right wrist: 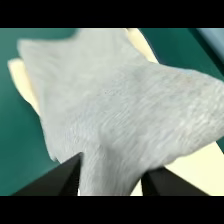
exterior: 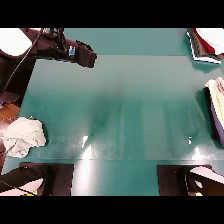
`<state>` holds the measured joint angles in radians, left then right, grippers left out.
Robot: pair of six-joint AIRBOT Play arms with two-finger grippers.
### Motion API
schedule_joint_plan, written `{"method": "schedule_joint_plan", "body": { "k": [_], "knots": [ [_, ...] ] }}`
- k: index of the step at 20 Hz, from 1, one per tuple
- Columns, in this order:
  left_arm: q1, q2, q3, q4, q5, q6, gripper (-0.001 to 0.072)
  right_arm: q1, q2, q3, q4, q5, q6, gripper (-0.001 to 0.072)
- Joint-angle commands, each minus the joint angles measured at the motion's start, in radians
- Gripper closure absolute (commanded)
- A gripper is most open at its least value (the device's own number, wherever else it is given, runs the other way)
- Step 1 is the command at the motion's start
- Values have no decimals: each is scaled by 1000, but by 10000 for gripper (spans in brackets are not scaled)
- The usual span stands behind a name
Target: Fold the shirts.
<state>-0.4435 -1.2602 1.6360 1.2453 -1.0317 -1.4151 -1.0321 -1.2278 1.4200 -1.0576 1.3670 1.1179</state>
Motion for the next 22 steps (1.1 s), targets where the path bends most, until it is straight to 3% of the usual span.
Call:
{"method": "schedule_joint_plan", "body": {
  "k": [1, 8, 10, 13, 17, 18, 20, 22],
  "knots": [
    [0, -1, 0, 1, -1, 1, 685, -89, 71, -141, -96, 13, 1, 241],
    [0, -1, 0, 1, -1, 1, 684, -64, 138, -184, -66, -21, 1, 243],
    [0, -1, 0, 1, 2, 1, 684, 0, 143, -184, 75, -31, 1, 244],
    [0, -1, 0, 0, -39, 1, 684, 175, 143, -185, 309, -15, 2, 253],
    [0, -1, 0, 0, 0, 1, 684, 467, 142, -185, 329, -23, 2, 267],
    [0, -1, 0, 0, 18, 1, 685, 531, 142, -185, 329, -36, 2, 306],
    [0, -1, 0, 0, 54, 1, 684, 635, 142, -185, 323, -70, 0, 572],
    [0, -1, 0, 0, 85, 1, 684, 708, 142, -185, 323, -116, 0, 676]
  ]
}}
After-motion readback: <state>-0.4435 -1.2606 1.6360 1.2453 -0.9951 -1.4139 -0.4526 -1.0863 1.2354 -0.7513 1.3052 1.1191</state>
